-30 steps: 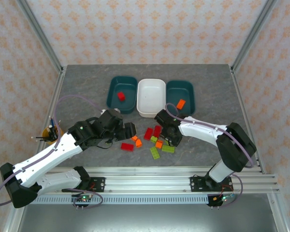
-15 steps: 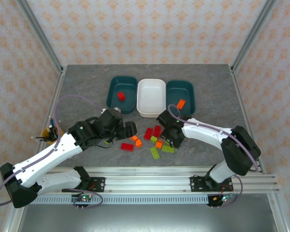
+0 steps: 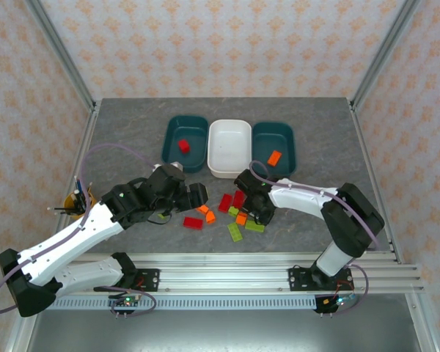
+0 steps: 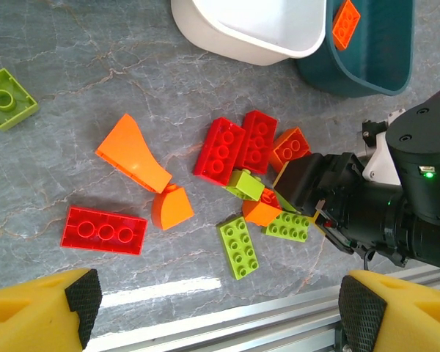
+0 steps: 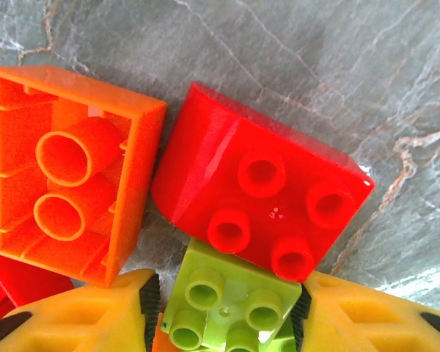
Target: Sort the legos into containers by color
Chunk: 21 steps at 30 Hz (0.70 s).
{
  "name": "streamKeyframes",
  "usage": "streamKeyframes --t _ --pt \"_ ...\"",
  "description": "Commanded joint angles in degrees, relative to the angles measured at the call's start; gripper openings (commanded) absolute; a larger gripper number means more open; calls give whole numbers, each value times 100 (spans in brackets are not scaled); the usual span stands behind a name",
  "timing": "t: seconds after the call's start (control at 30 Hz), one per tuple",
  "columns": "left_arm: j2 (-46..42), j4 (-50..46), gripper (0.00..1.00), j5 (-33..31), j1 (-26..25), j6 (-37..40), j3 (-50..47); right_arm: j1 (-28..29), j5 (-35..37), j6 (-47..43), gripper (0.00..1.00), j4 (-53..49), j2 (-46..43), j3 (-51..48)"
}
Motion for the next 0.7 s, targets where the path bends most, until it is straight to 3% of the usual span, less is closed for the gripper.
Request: streamKeyframes --t 0.0,0.2,0.37,0.53,0.67 --pt "-106 36 87 -124 -23 -50 -23 -42 163 -96 48 55 176 -91" --pt "-94 49 87 -108 -23 2 30 -42 265 -206 36 -53 147 -34" --pt "-118 46 87 -132 -23 34 240 1 585 -512 30 -681 -480 268" --pt "79 -197 90 -426 27 124 1028 177 916 -1319 27 -1348 -953 1178" --pt "461 -573 90 -493 470 58 1668 94 1101 -2288 27 -1415 -410 2282"
